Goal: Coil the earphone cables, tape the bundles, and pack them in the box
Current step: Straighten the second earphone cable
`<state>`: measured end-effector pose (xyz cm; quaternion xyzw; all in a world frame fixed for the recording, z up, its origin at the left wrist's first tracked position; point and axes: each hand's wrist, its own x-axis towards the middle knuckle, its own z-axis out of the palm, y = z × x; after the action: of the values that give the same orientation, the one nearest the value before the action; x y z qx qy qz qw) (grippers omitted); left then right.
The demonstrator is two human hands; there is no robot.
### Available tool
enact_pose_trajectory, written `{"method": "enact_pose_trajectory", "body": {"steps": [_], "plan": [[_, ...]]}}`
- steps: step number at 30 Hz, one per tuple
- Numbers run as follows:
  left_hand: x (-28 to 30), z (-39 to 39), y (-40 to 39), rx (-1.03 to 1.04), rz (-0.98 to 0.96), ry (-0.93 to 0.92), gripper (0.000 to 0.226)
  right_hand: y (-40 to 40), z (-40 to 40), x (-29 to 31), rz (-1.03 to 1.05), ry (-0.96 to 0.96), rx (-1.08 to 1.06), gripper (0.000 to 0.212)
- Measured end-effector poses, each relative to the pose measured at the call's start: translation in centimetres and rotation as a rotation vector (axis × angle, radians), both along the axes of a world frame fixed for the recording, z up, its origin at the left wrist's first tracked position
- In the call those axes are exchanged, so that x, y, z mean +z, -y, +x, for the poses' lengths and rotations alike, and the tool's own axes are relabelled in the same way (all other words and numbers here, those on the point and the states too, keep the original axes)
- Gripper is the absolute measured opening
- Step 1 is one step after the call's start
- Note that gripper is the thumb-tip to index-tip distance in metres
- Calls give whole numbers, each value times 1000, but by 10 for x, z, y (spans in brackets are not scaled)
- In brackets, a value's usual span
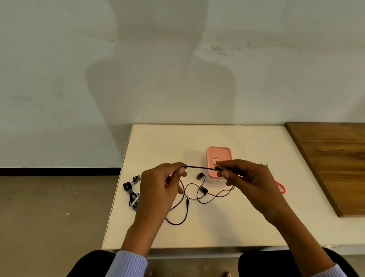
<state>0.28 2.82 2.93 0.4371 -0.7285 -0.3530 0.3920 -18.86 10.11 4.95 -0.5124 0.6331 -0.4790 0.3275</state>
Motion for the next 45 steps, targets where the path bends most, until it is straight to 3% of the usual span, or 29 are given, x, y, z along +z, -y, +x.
{"method": "enact_pose_trajectory", "body": {"steps": [3, 6, 10, 17, 20, 24, 26, 31, 37, 42, 45], "plan": [[1, -1, -3, -5, -39, 136, 34, 0, 1, 3, 3, -21, -37, 19], [8, -9, -11, -54, -150, 155, 46, 2, 10, 3, 15, -78, -35, 13], [17, -19, -14, -150, -292, 173, 30, 3, 17, 7, -44, -82, -38, 9], [36, -21, -16, -137, 62, -185, 17, -1, 22, 24, -98, 83, -38, 17], [41, -21, -19, -118, 101, -275, 17, -4, 18, 29, -66, 104, -35, 23], [44, -19, -21, -136, 133, -377, 19, -7, 11, 33, -7, -5, -70, 11], [47, -19, -22, -151, 139, -392, 19, -7, 11, 35, 21, -49, -72, 20], [56, -21, -20, -172, 177, -376, 11, -7, 15, 40, 7, -21, -12, 10], [64, -26, -14, -192, 158, -271, 9, -8, 16, 46, -36, 34, -91, 34], [75, -22, -9, -201, 282, -355, 7, -11, 15, 50, 28, 156, -47, 21], [79, -21, -9, -210, 303, -383, 8, -12, 18, 51, 18, 126, -51, 16]]}}
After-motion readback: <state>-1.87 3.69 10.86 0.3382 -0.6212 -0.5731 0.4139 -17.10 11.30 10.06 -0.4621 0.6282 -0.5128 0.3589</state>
